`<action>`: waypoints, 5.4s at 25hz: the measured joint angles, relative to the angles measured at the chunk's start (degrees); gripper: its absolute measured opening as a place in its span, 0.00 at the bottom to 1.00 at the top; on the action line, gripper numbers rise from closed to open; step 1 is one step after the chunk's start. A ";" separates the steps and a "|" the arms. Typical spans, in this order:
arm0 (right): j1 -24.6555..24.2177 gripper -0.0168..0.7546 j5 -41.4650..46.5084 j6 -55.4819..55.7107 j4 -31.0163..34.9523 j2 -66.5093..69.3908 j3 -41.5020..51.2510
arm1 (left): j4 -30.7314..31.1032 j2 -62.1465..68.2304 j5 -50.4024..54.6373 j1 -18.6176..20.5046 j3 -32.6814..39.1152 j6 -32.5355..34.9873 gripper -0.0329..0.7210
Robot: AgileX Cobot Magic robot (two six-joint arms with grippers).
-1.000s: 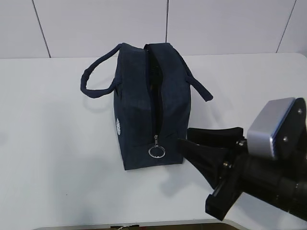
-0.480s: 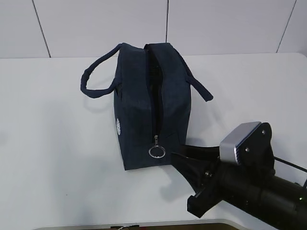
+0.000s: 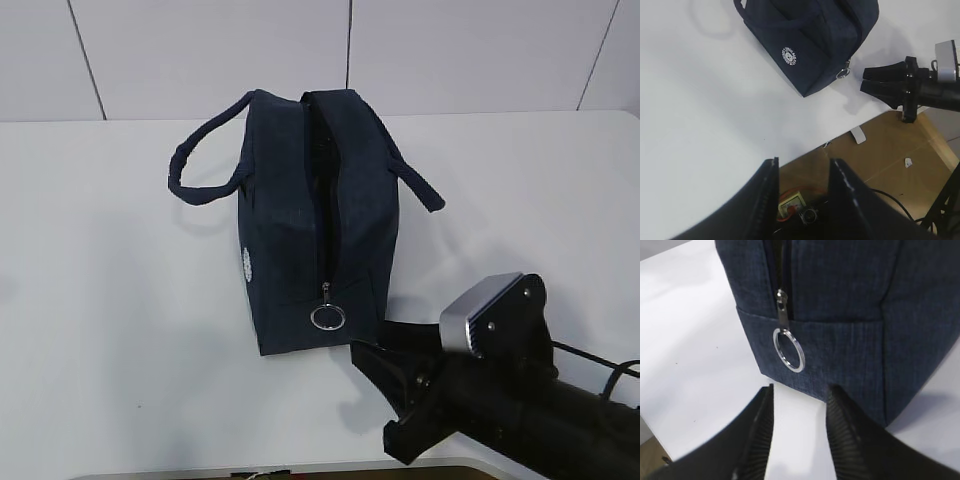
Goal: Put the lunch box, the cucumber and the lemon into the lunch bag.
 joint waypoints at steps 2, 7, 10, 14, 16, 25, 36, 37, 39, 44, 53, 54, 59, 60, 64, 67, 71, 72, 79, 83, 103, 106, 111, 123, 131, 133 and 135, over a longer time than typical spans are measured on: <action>0.00 0.43 0.00 0.00 0.00 0.54 -0.30 | 0.00 0.00 0.00 0.00 0.00 0.00 0.37; 0.00 0.46 -0.08 0.03 -1.51 1.57 -2.15 | -0.11 0.00 0.00 0.00 0.00 -0.09 0.37; 0.00 0.46 -0.13 0.03 -2.80 3.28 -3.49 | -0.59 0.00 0.00 0.00 0.00 -0.22 0.37; 0.00 0.46 -0.23 0.03 -3.03 4.43 -4.58 | -1.84 0.00 0.00 0.00 0.00 -0.26 0.37; 0.00 0.46 -0.23 0.03 -3.02 4.51 -5.07 | -2.08 0.00 0.00 0.00 0.00 -0.35 0.37; 0.00 0.46 -0.23 0.03 -4.71 4.90 -8.91 | -2.13 0.00 0.00 0.00 0.00 -0.39 0.37; 0.00 0.47 -0.40 0.13 -7.03 6.42 -10.65 | -2.22 0.00 0.00 0.00 0.00 -0.39 0.37; 0.00 0.47 -0.40 0.13 -7.15 6.42 -10.65 | -2.26 0.00 0.00 0.00 0.00 -0.39 0.37; 0.00 0.47 -0.40 0.13 -7.37 6.55 -10.70 | -2.26 0.00 0.00 0.00 0.00 -0.39 0.37; 0.00 0.46 -0.40 1.71 -9.30 6.88 -10.70 | -2.35 0.00 0.00 0.00 0.00 -0.39 0.37; 0.00 0.46 -0.40 5.84 -9.10 6.88 -10.70 | -2.99 0.00 0.00 0.00 0.00 -0.48 0.37; 0.00 0.46 -0.40 5.84 -8.97 6.90 -10.70 | -2.99 0.00 0.00 0.00 0.00 -0.48 0.37; 0.00 0.46 -0.40 5.97 -8.60 6.90 -10.70 | -3.01 0.00 0.00 0.00 0.00 -0.48 0.37; 0.00 0.45 -0.40 5.97 -8.54 6.90 -10.70 | -3.23 0.00 0.00 0.00 0.00 -0.48 0.37; 0.00 0.34 -0.40 6.06 -8.18 6.90 -10.70 | -3.83 0.00 0.00 0.00 0.00 -0.48 0.37; 0.00 0.25 -0.40 6.06 -8.18 6.90 -10.70 | -4.18 0.00 0.00 0.00 0.00 -0.48 0.37; 0.00 0.12 -0.40 6.06 -7.69 6.90 -10.70 | -4.63 0.00 0.00 0.00 0.00 -0.48 0.37; 0.00 0.07 -0.40 6.06 -7.69 6.90 -10.70 | -4.66 0.00 0.00 0.00 0.00 -0.48 0.37; 0.00 0.03 -0.40 6.06 -7.54 6.90 -10.70 | -5.10 0.00 0.00 0.00 0.10 -0.48 0.37; 0.00 0.03 -0.40 6.06 -7.46 6.90 -9.98 | -5.09 0.00 0.00 0.00 2.85 -0.48 0.37; 0.00 0.03 7.78 6.06 -7.56 -3.89 -8.58 | -6.70 0.00 -0.20 0.00 14.78 -0.48 0.37; 0.00 0.03 12.48 6.06 -7.79 -5.87 -8.58 | -6.84 0.00 -0.27 0.00 14.91 -0.48 0.37; 0.00 0.03 18.61 6.06 -7.91 -9.01 -8.58 | -7.12 0.00 -0.41 0.00 14.96 -0.14 0.37; 0.00 0.03 24.65 6.06 -9.81 -16.16 -8.23 | -4.00 0.00 -4.12 0.00 16.30 0.19 0.48; 0.00 0.03 34.26 8.61 -14.94 -19.48 -11.72 | -2.13 0.00 -13.52 0.00 22.95 4.77 0.50; 0.00 0.03 36.81 10.31 -16.83 -19.73 -13.53 | -2.13 0.00 -16.52 0.00 24.57 6.09 0.50; 0.00 0.03 39.07 13.04 -19.09 -19.82 -15.29 | -2.13 0.00 -19.51 0.00 26.21 7.46 0.50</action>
